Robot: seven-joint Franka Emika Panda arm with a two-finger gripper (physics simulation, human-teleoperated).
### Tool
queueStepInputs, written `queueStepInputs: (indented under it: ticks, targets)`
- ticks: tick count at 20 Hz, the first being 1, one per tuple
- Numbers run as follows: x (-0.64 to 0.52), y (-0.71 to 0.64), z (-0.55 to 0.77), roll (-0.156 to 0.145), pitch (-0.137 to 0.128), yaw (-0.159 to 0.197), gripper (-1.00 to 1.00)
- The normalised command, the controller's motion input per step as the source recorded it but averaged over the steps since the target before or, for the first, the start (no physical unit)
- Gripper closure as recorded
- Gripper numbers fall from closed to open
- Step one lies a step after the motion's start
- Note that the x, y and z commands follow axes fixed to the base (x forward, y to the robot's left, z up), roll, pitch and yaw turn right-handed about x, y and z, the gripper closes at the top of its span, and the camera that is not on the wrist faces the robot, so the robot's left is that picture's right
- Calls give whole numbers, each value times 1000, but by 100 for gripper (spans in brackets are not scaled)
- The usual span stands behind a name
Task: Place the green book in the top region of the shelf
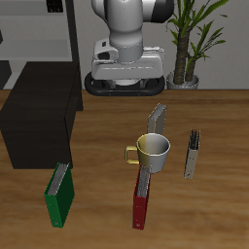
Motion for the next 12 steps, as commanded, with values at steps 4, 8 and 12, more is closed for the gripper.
queueStepInputs:
  ticks: [4, 8, 12]
  targets:
    - [156, -155, 47, -6, -7, 22, -100]
    - [171, -214, 70, -47, 0, -5, -100]
    - [319, -420, 121, -57, -4, 26, -100]
